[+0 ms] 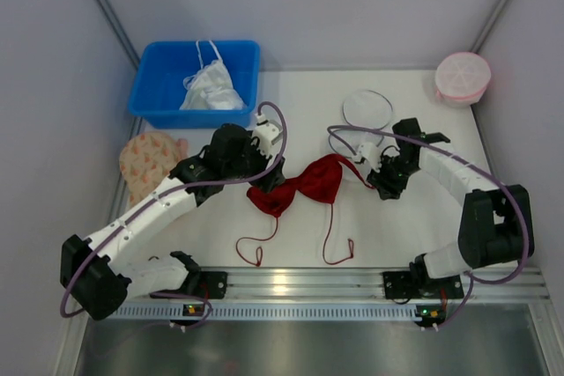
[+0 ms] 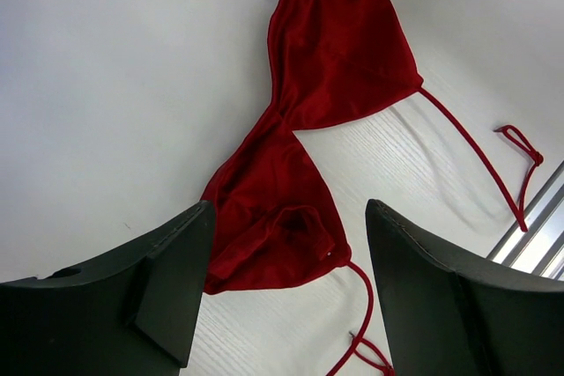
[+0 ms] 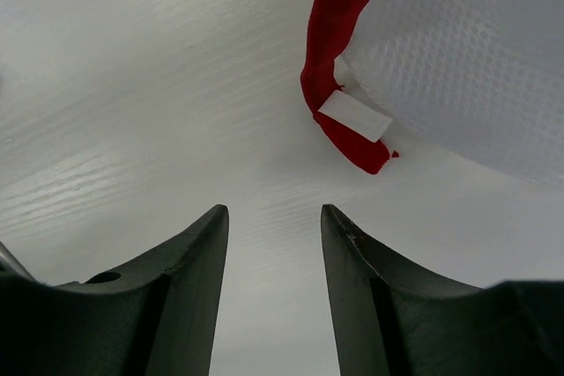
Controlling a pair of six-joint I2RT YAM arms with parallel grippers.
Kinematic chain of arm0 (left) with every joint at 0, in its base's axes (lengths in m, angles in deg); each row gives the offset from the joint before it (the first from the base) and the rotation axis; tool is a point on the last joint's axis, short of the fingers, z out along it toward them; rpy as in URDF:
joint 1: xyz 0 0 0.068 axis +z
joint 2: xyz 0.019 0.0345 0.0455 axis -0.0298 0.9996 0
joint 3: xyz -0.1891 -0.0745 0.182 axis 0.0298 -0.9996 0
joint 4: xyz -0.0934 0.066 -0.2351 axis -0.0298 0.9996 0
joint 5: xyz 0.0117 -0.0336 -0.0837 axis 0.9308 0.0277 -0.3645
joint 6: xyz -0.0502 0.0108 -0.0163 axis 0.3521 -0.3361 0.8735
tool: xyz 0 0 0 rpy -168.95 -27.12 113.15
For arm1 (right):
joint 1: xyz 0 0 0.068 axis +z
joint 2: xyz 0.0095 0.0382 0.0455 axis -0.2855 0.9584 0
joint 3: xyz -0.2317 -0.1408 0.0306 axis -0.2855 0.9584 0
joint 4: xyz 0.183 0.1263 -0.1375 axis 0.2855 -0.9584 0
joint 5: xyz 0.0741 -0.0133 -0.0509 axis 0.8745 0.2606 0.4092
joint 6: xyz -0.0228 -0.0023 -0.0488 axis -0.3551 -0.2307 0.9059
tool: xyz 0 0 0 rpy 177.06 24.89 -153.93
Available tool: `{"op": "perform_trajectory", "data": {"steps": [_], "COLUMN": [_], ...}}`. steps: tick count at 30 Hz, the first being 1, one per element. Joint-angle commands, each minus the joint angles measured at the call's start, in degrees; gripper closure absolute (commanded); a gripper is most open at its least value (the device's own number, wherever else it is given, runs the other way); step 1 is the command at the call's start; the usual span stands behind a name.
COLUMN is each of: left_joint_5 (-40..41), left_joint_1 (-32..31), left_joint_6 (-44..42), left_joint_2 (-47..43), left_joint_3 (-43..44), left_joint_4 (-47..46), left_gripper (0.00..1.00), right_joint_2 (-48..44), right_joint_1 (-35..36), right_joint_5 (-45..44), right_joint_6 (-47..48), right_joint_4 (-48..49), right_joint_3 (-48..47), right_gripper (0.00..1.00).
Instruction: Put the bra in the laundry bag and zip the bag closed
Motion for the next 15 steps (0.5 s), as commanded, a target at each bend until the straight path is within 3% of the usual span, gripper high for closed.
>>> {"op": "perform_trajectory", "data": {"steps": [1, 9, 15], "left_joint_5": [-0.7, 0.1, 1.4], "left_joint_1": [0.3, 0.5, 0.6], "left_joint_6": [-0.4, -1.0, -1.9], "left_joint_2": [0.7, 1.5, 1.9], "left_joint_3": [3.2, 2.8, 2.7], "left_joint_4": [0.9, 1.0, 1.2], "left_gripper": [0.25, 0.25, 0.25], "right_joint_2": [0.3, 6.4, 11.7], "right_joint_1": [-1.8, -3.3, -3.2], "right_joint_5": [1.2, 3.4, 4.5], "right_joint_6": [6.1, 10.3, 12.0], "right_joint_4": [7.5, 8.7, 7.3], "right_joint_3": [0.1, -2.6, -3.6], "right_gripper": [0.52, 0.48, 0.51]}}
